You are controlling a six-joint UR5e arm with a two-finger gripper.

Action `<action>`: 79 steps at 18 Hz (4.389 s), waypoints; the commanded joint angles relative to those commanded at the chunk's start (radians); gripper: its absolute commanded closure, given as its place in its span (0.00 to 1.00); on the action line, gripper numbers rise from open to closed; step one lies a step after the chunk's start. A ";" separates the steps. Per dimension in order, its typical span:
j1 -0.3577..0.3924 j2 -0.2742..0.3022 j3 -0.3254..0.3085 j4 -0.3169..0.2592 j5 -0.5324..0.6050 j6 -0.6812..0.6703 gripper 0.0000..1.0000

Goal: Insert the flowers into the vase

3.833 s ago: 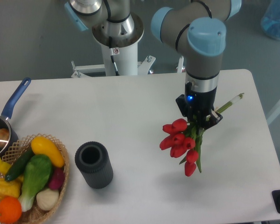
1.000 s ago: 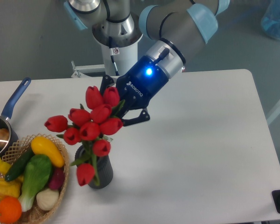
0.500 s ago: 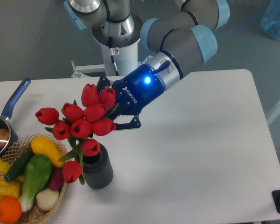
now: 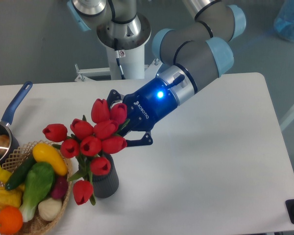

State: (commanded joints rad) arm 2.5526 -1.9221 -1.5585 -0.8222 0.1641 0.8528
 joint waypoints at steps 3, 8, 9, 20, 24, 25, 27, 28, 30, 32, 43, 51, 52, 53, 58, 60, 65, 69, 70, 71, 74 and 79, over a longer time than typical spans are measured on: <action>-0.009 -0.005 -0.015 0.000 0.006 0.011 1.00; -0.029 -0.005 -0.055 0.000 0.029 0.022 0.99; -0.029 -0.006 -0.063 0.000 0.034 0.032 0.98; -0.071 -0.021 -0.127 0.006 0.155 0.095 0.97; -0.071 -0.032 -0.132 0.006 0.153 0.140 0.95; -0.071 -0.038 -0.133 0.006 0.153 0.146 0.94; -0.071 -0.044 -0.143 0.006 0.153 0.166 0.91; -0.071 -0.045 -0.149 0.006 0.153 0.176 0.89; -0.069 -0.045 -0.167 0.006 0.153 0.183 0.83; -0.066 -0.043 -0.193 0.011 0.153 0.215 0.78; -0.048 -0.038 -0.232 0.008 0.155 0.259 0.00; -0.002 -0.020 -0.293 0.006 0.167 0.351 0.00; 0.001 -0.014 -0.295 0.005 0.195 0.357 0.00; 0.003 -0.008 -0.296 0.005 0.231 0.358 0.00; 0.017 0.018 -0.298 0.005 0.314 0.359 0.00; 0.031 0.037 -0.295 0.005 0.354 0.359 0.00; 0.086 0.110 -0.261 0.005 0.468 0.361 0.00; 0.121 0.147 -0.209 0.008 0.607 0.379 0.00; 0.130 0.147 -0.201 0.008 0.623 0.379 0.00; 0.139 0.150 -0.196 0.008 0.649 0.379 0.00; 0.144 0.169 -0.175 0.008 0.849 0.422 0.00; 0.146 0.166 -0.175 0.002 1.027 0.585 0.00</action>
State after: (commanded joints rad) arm 2.6983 -1.7564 -1.7334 -0.8206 1.1915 1.4373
